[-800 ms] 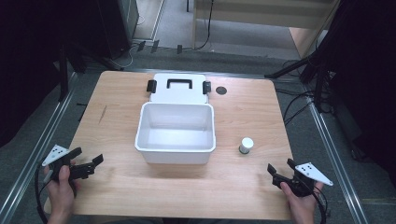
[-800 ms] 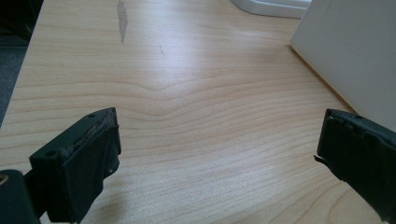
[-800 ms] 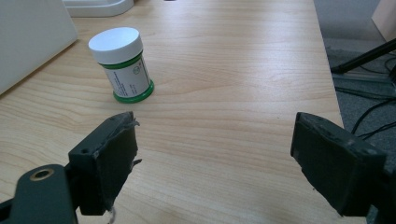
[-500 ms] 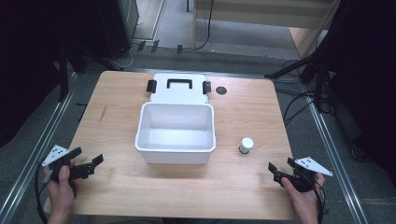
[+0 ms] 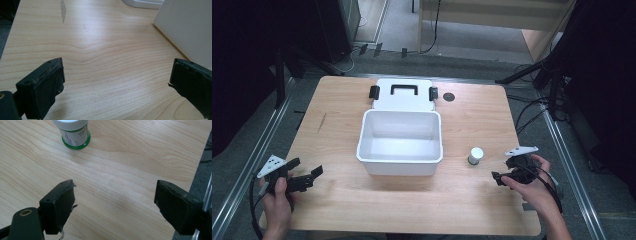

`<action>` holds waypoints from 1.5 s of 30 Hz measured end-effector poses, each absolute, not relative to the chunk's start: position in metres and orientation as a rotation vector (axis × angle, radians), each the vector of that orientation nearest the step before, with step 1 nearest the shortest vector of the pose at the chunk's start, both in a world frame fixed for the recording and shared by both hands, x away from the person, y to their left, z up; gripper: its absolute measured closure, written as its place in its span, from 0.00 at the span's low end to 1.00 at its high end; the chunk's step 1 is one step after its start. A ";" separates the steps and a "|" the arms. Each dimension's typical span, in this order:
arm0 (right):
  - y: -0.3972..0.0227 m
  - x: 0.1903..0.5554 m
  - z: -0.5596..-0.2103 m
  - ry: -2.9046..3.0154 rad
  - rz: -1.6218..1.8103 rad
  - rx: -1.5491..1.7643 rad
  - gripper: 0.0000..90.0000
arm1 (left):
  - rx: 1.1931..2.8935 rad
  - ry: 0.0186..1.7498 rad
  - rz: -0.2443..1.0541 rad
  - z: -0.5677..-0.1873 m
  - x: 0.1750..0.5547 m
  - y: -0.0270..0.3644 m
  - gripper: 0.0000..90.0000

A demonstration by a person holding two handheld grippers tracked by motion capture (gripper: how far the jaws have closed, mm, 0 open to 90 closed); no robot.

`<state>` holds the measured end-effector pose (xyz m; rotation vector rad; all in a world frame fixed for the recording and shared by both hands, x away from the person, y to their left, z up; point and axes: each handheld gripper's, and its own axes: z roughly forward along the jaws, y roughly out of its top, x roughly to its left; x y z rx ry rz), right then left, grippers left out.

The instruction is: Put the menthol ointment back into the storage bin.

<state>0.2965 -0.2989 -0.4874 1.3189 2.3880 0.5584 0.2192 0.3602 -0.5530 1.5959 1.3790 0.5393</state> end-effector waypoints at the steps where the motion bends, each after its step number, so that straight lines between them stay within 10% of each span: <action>1: -0.296 0.300 -0.484 2.405 0.534 1.312 0.19 | 1.595 1.379 0.539 -0.553 0.219 0.360 0.00; 45: -0.212 0.378 -0.455 2.738 0.075 1.317 0.24 | 1.585 1.377 0.523 -0.554 0.220 0.361 0.00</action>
